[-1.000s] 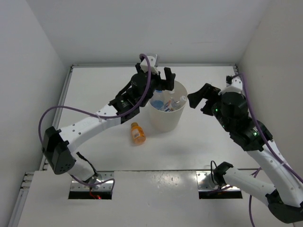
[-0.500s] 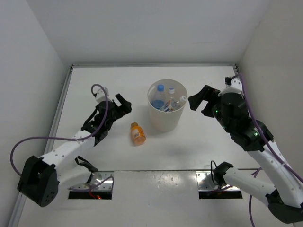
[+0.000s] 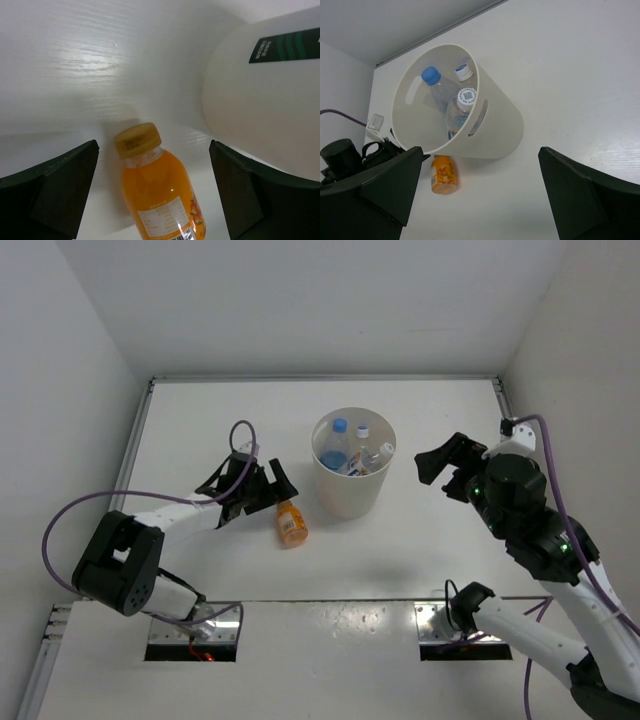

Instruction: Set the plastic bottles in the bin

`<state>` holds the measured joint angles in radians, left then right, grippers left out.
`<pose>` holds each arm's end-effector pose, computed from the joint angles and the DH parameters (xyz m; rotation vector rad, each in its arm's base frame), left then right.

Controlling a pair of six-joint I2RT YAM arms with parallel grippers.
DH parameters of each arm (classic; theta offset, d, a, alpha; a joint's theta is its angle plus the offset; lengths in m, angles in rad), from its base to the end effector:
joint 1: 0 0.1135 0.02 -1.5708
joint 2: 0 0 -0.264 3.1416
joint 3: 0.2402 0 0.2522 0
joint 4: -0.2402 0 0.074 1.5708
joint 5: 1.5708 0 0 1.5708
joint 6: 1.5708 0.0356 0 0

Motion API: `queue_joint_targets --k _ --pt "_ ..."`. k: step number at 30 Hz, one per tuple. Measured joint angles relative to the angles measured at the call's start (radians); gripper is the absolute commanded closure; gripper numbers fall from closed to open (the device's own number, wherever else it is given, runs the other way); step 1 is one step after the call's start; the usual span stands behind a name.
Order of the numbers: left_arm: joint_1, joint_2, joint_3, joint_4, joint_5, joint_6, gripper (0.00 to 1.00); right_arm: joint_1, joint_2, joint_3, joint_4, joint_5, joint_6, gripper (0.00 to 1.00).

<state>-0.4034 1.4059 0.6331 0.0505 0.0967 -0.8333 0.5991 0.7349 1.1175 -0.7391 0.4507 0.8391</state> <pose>0.2525 -0.1115 0.1735 -0.4616 2.3608 -0.7245 0.1148 0.0596 0.4006 0.5288 1.8535 0.5427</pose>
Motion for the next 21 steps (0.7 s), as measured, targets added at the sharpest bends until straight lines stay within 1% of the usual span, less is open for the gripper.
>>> queue_joint_targets --k 8,16,18,21 --pt "-0.003 0.002 -0.001 -0.006 0.104 0.036 0.01 0.000 -0.022 -0.083 -0.011 0.013 0.055 0.00" --pt "-0.004 -0.010 -0.064 -0.002 0.131 0.030 0.01 0.000 -0.006 -0.106 -0.001 0.003 0.091 0.00" --pt "-0.010 -0.010 -0.084 -0.003 0.143 0.025 0.06 0.000 0.002 -0.106 0.000 -0.007 0.092 0.00" --pt "-0.024 -0.010 -0.089 0.001 0.163 0.020 0.11 0.000 0.009 -0.106 0.000 -0.010 0.091 0.00"
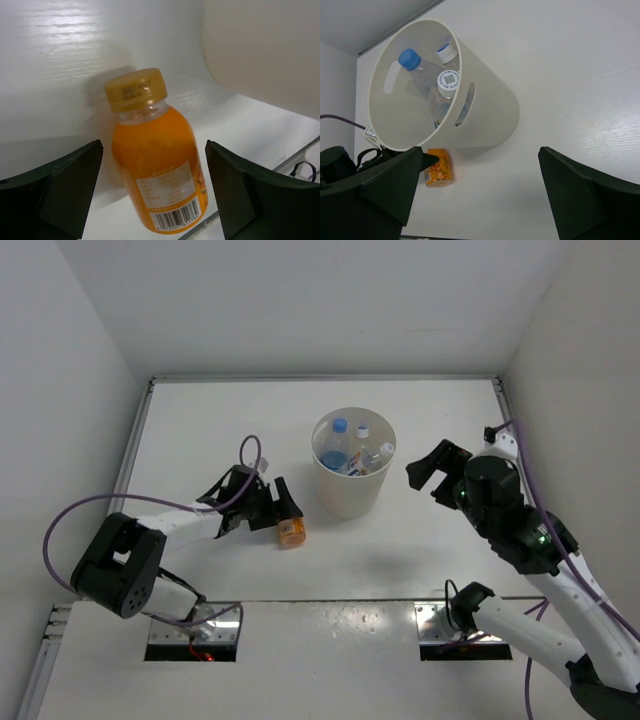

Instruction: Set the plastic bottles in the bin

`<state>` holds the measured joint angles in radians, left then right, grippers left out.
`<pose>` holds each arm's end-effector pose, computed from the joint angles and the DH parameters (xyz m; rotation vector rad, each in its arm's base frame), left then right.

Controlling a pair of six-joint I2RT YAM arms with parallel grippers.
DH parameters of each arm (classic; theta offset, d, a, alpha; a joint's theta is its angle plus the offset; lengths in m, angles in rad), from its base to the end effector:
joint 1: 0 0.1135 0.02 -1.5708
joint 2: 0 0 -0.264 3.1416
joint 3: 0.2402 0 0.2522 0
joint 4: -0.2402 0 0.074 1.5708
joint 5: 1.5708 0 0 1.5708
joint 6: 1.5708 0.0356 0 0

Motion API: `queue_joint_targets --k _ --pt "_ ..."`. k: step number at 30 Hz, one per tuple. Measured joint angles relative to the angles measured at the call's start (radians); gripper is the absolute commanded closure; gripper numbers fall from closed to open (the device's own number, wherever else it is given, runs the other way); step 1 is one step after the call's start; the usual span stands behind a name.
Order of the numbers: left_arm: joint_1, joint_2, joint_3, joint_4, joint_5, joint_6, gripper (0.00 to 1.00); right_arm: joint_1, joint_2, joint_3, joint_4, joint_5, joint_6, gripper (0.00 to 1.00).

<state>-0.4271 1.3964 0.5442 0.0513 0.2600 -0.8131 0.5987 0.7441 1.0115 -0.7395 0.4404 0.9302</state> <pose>0.2293 -0.1144 0.1508 -0.3529 2.5029 -0.8629 0.1248 0.0668 0.3666 0.6050 1.9425 0.5285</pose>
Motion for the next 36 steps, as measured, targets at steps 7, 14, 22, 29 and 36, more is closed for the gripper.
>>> queue_joint_targets --k 7,14,22,29,36 --pt "-0.037 0.000 0.004 0.011 0.050 0.007 0.45 0.000 0.011 0.000 0.002 -0.006 -0.003 0.00" --pt "0.003 -0.029 0.084 -0.084 -0.004 0.038 0.53 0.000 0.031 0.000 0.002 -0.007 -0.014 0.00" --pt "0.101 -0.201 0.443 -0.153 -0.253 0.171 0.53 0.000 0.015 -0.018 0.003 -0.002 -0.014 0.00" --pt "-0.064 -0.166 0.714 -0.049 -0.329 0.297 0.49 0.000 0.029 -0.043 0.006 -0.002 -0.014 0.00" --pt "-0.274 0.015 0.785 -0.025 -0.356 0.416 0.40 0.000 0.060 -0.042 0.005 0.000 -0.015 0.00"
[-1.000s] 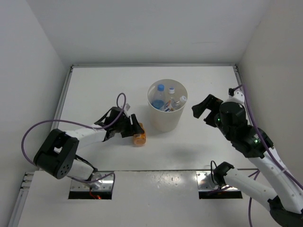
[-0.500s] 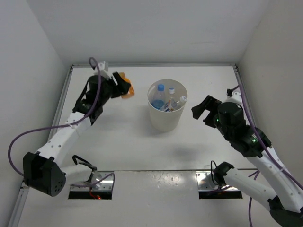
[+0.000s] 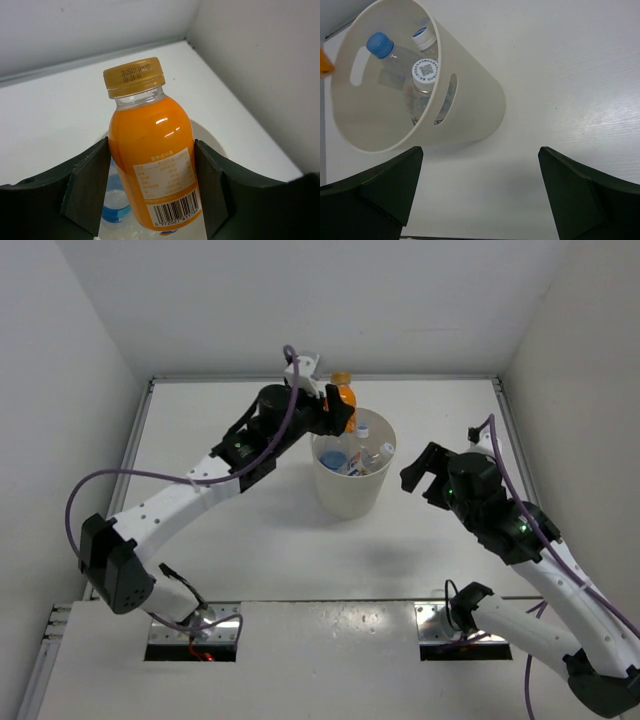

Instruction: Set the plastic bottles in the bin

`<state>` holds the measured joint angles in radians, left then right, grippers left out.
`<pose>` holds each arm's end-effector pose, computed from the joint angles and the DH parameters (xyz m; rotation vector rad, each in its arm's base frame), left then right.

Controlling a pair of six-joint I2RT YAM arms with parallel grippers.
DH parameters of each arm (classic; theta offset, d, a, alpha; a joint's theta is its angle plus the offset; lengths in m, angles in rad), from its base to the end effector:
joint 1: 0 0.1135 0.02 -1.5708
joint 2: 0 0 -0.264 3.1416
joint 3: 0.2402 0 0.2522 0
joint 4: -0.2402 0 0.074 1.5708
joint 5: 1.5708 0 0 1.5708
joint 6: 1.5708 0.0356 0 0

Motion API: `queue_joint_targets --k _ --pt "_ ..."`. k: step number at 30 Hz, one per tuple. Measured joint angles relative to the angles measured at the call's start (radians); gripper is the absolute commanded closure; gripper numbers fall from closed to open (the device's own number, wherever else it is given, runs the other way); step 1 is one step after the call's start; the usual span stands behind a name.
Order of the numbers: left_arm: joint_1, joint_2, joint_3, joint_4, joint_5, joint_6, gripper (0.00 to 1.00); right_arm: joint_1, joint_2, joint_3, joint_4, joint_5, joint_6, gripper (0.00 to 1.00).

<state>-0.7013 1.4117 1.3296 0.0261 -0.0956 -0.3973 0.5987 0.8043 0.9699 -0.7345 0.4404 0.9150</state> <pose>0.2593 -0.2145 0.4077 0.1793 1.6723 -0.7609 0.1391 0.0766 0.3460 0.5836 2.0288 0.4468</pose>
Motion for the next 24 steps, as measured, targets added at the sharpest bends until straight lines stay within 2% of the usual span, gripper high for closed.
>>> queue_joint_targets --k 4,7,12,17,20,24 --pt "-0.023 0.063 0.000 -0.029 -0.008 0.035 0.30 0.000 -0.006 0.003 -0.004 0.006 0.000 0.00" --pt "-0.039 0.072 0.000 -0.048 -0.028 0.072 0.00 0.000 -0.024 0.003 -0.012 0.018 0.000 0.00" --pt "-0.105 0.069 0.004 -0.050 -0.117 0.127 0.00 0.000 -0.039 0.003 -0.027 0.035 0.000 0.00" --pt "-0.116 0.043 0.035 -0.063 -0.299 0.178 0.00 0.000 0.016 0.024 -0.064 0.046 0.002 0.00" --pt "-0.068 0.000 0.042 -0.067 -0.453 0.161 0.00 -0.002 0.078 0.043 -0.087 0.045 0.001 0.00" --pt "0.111 -0.095 -0.029 -0.114 -0.599 0.064 0.00 -0.007 0.179 0.063 -0.105 -0.013 -0.020 0.00"
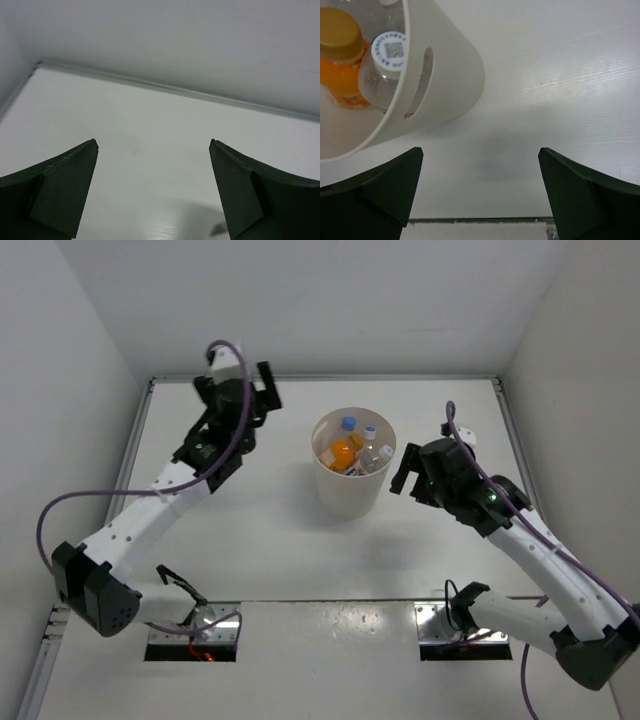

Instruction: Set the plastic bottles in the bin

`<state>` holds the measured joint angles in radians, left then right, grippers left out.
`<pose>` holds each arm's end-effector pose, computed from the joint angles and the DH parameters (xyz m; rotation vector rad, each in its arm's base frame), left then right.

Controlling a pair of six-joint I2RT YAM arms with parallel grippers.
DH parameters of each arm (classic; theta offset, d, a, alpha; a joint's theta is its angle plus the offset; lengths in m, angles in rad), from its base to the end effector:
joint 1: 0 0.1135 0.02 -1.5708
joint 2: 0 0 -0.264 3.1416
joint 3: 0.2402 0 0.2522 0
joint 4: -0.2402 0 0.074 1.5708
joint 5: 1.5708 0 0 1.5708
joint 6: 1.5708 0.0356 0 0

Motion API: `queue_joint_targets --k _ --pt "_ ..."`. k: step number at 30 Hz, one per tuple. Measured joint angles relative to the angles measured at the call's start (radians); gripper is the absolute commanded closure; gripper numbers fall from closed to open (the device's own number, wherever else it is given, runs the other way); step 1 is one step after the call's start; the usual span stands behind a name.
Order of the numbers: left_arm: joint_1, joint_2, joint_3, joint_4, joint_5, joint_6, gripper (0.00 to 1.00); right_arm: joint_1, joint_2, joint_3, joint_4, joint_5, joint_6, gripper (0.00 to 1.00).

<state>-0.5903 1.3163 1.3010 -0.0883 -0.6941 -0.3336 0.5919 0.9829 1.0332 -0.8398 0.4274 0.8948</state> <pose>0.2621 -0.1482 0.4148 -0.3068 1.6230 -0.1225 0.1660 0.0938 0.3299 0.5452 2.2221 0.2710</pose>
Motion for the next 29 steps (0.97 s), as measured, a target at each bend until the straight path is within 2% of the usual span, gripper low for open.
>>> queue_joint_targets --k 5,8,10,12,15,20,23,29 --pt "0.238 -0.115 -0.278 -0.044 -0.037 -0.080 0.00 -0.002 0.105 0.049 0.010 -0.199 -0.095 0.00" --pt "0.288 -0.106 -0.410 -0.030 -0.031 -0.019 0.00 -0.001 0.154 0.110 0.023 -0.262 -0.148 0.00" --pt "0.313 -0.076 -0.447 -0.021 -0.022 0.016 0.00 -0.003 0.163 0.155 0.027 -0.256 -0.175 0.00" --pt "0.359 -0.037 -0.452 -0.007 -0.018 0.022 0.00 -0.005 0.170 0.223 0.007 -0.203 -0.191 0.00" --pt "0.452 0.024 -0.422 0.014 -0.013 0.004 0.00 -0.007 0.175 0.336 -0.006 -0.042 -0.187 0.00" --pt "0.565 0.171 -0.253 -0.025 0.026 -0.061 0.00 -0.013 0.127 0.362 0.007 0.172 -0.196 0.00" --pt "0.588 0.215 -0.201 -0.016 0.072 -0.059 0.00 -0.016 0.127 0.362 0.002 0.248 -0.199 0.00" --pt "0.590 0.220 -0.214 0.026 0.162 -0.037 0.00 -0.022 0.166 0.364 -0.032 0.307 -0.197 0.00"
